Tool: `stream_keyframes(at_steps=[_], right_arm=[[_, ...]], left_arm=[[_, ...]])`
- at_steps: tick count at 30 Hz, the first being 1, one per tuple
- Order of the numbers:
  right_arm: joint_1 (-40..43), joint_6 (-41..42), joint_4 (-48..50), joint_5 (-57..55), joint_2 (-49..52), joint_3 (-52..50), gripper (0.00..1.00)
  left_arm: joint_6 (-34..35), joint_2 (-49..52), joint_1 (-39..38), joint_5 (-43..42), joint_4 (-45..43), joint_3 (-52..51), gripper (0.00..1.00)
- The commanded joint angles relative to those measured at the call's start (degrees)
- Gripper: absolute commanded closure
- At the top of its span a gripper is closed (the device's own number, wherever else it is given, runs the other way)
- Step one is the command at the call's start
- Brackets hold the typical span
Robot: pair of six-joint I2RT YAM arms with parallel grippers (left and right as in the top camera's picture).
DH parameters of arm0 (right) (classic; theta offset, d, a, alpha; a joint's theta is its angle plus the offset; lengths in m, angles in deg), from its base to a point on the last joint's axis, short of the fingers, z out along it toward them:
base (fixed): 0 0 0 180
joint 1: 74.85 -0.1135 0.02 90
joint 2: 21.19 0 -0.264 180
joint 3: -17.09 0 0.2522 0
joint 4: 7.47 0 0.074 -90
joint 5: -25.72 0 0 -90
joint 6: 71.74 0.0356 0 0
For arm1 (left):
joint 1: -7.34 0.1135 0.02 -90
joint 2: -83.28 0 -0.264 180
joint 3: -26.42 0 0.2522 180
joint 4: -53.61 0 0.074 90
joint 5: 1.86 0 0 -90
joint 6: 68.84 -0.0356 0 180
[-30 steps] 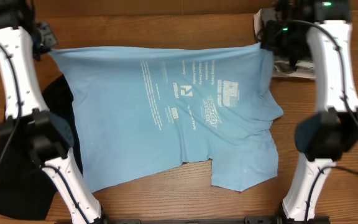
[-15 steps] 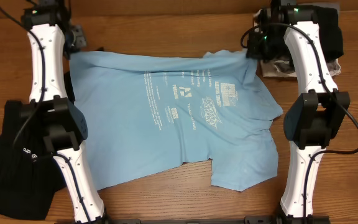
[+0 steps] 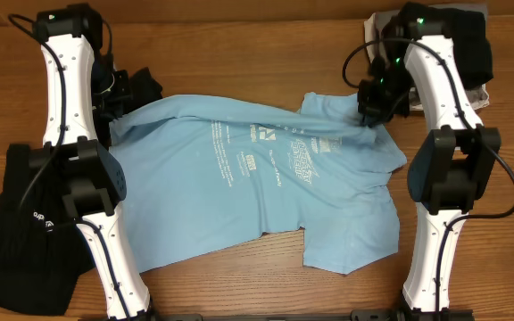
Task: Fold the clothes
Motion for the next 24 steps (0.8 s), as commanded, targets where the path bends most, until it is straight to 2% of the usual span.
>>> stream_keyframes(at_steps=[1,3,6,13,17,21,24], right_arm=[[0.07,1.27,1.66,-1.36,-1.42,-6.34,0.96],[0.07,1.27,3.08,-1.33,-1.42,-8.72,0.94],[0.07,0.79,3.82,-1.33,-1.42,-9.25,0.78],[-0.04,0.04,6.05,-1.31,-3.17,-2.51,0.50],[-0.59,-3.30,8.74,-2.16,-3.26,2.40,0.41],[-1.11,-3.58,15.67,-6.47,-3.19,2.56,0.29],[-1.09,-4.26,21.90,-6.91,-3.13,0.31,0.29]], left_arm=[[-1.49,-1.40,0.22,0.63,0.20,-2.91,0.96],[-1.51,-1.38,0.20,1.38,-0.20,-4.46,0.96],[-1.53,-1.40,0.22,1.73,-1.33,-6.69,0.96],[-1.49,-1.40,0.17,1.66,-4.22,-7.85,0.96],[-1.51,-1.40,0.17,1.68,-5.25,-7.85,0.96],[-1.51,-1.40,0.15,1.66,-6.88,-7.85,0.96],[-1.49,-1.40,-0.22,1.64,-8.46,-7.85,0.96]])
